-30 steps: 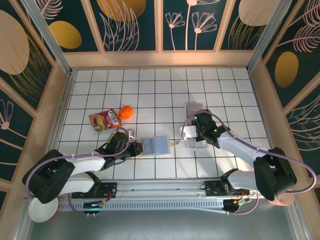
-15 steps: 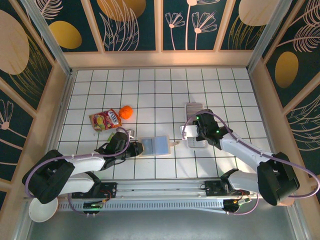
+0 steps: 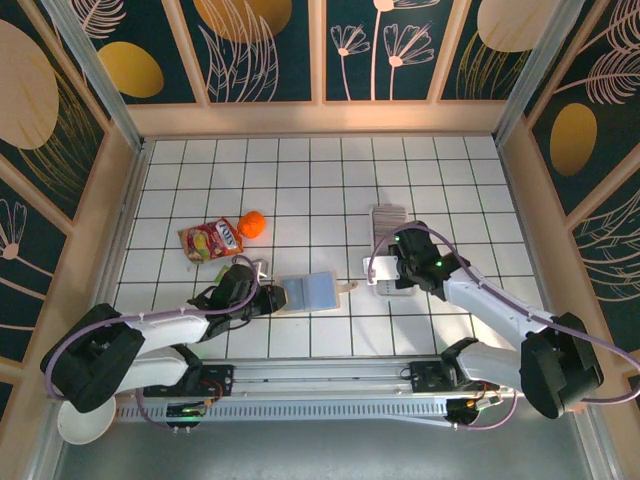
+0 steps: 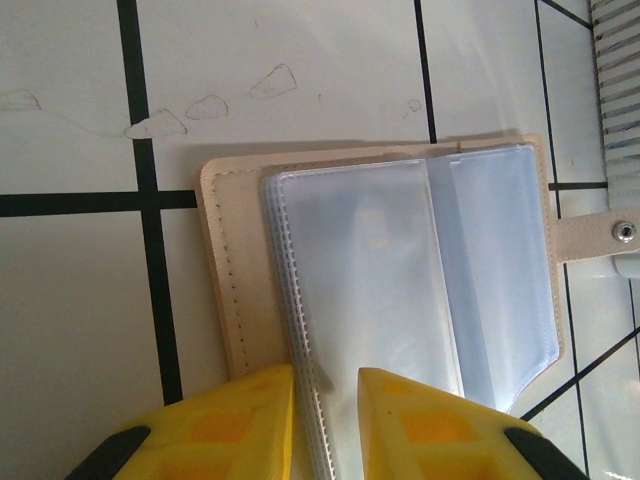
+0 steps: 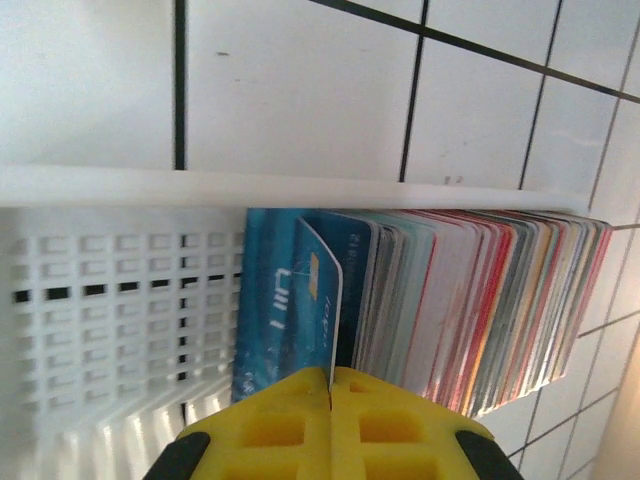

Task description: Put the credit cards into the card holder

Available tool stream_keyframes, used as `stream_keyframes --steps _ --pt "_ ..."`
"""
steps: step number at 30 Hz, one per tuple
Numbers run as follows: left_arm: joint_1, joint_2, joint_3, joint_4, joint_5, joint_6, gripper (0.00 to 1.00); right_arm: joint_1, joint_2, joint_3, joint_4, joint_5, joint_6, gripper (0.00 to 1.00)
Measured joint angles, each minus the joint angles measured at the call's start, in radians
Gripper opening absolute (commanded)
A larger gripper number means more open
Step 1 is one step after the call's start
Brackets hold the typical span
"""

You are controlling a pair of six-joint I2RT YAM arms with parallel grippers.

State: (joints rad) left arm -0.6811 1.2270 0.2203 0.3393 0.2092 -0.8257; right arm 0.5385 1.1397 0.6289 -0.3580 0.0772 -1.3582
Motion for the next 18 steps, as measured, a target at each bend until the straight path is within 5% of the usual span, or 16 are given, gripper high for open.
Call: stream_keyframes --steps 11,18 --pt "0.0 -0.11 0.055 -0.131 -0.051 0.044 0.27 0.041 -0.094 0.111 -0.207 -0.039 0.174 0.0" --pt "0.0 -0.232 0.056 -0.168 -0.121 0.032 0.26 0.088 -0.089 0.243 -0.193 -0.057 0.573 0.0"
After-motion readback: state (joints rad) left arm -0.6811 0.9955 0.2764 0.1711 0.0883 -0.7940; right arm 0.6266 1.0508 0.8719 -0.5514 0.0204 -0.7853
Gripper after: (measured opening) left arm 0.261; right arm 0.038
